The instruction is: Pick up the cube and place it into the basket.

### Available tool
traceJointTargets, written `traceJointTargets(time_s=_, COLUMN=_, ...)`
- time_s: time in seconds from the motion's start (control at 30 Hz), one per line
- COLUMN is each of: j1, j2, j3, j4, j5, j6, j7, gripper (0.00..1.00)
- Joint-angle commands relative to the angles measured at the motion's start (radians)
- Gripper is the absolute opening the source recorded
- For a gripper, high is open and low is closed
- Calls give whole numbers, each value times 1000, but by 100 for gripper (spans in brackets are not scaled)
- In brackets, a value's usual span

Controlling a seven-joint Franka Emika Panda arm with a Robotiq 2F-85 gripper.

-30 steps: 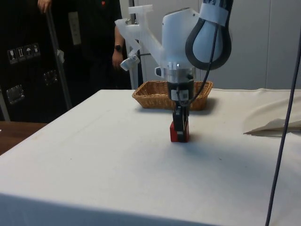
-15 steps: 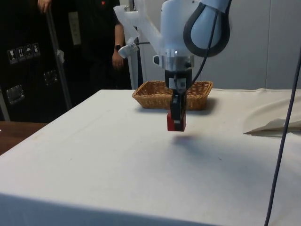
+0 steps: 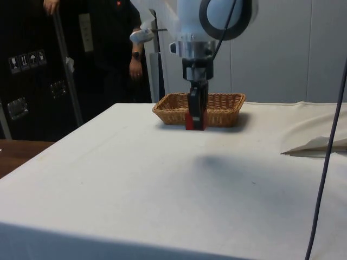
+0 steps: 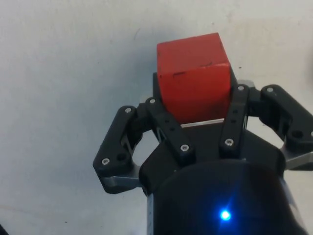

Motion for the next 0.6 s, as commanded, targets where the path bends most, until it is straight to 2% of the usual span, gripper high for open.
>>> traceJointTargets(time_s=0.0, j1=-4, j2=-4, j3=-5, j4=11, j5=-2, j6=-20, j7=-6, gripper=1)
traceJointTargets(time_s=0.2, j1=-4, j2=-6, j3=-27, j4=55, j5=0, j6=-65, j7=-24, gripper=1)
traceJointTargets(time_s=0.33, j1=-1, j2=-4, j3=-38, j4=70, j5=0, j6=-73, j7=-29, gripper=1)
traceJointTargets(time_s=0.57, j1=-6, j2=11, j3=-68, j4=118, j5=5, j6=-99, j7=-67, gripper=1)
